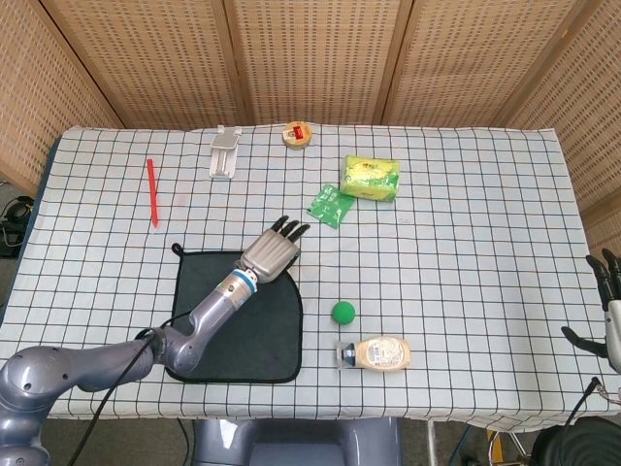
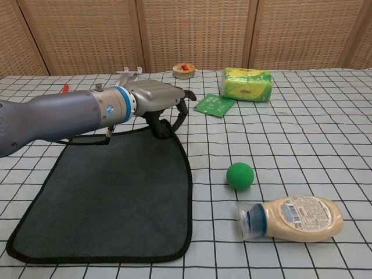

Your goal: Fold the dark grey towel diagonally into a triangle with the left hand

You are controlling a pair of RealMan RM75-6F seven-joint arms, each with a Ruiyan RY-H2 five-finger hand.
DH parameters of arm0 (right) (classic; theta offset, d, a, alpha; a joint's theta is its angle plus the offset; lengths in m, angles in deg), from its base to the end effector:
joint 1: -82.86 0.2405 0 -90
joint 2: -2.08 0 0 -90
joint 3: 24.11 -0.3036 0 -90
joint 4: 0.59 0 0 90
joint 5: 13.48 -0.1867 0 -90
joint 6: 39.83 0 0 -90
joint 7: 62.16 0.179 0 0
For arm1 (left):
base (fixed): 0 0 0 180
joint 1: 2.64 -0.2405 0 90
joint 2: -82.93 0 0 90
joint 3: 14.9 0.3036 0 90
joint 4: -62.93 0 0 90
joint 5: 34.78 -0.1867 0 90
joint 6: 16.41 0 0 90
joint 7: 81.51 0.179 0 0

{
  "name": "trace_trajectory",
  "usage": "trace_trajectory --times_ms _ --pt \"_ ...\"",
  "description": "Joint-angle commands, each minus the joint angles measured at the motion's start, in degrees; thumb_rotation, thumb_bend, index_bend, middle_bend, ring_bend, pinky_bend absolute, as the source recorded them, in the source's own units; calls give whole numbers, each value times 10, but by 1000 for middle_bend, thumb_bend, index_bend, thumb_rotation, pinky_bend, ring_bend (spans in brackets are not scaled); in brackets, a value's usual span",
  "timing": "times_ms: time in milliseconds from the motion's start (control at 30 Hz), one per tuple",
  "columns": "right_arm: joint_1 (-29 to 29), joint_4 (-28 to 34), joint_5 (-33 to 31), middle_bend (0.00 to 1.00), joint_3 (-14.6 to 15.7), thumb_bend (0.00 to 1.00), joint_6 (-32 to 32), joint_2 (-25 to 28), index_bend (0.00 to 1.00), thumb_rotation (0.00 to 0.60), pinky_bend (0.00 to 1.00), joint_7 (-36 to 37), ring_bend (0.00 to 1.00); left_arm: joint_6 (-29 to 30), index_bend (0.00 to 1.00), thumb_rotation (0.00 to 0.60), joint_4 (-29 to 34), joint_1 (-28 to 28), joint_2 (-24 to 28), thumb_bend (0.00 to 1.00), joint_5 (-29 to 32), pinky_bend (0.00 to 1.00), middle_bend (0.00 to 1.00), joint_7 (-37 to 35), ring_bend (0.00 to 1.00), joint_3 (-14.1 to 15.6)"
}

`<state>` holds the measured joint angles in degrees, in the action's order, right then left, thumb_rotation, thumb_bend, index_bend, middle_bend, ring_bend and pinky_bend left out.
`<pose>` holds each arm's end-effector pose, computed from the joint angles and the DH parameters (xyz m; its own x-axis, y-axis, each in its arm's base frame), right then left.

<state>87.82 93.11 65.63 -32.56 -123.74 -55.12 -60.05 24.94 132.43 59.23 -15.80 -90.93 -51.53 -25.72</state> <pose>-0.3505 -0.2346 0.2651 0.4302 0.0866 0.8986 -0.9012 0.0983 0.4220 -0.0734 0.4525 -0.0834 0.6923 0.2040 0.6922 0.6467 -0.6010 -0.4697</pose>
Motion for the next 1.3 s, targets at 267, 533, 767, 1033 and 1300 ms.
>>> trace_trajectory --times_ms 267,533,767,1033,1300 --pt "0 10 15 0 6 0 -4 1 103 600 0 -5 0 134 631 600 263 -61 125 464 112 0 0 134 0 62" --pt "-1 13 18 0 7 0 -7 3 103 600 0 -4 0 169 628 600 325 -96 158 464 88 0 0 132 0 106" --pt "-1 14 17 0 7 0 -7 5 104 600 0 -1 0 183 612 600 348 -123 164 465 65 0 0 130 0 145" --pt "-2 14 17 0 6 0 -8 6 104 600 0 3 0 200 612 600 372 -149 163 464 39 0 0 138 0 179" --pt "-3 14 17 0 6 0 -9 9 104 600 0 9 0 217 609 600 389 -174 173 465 12 0 0 143 0 205"
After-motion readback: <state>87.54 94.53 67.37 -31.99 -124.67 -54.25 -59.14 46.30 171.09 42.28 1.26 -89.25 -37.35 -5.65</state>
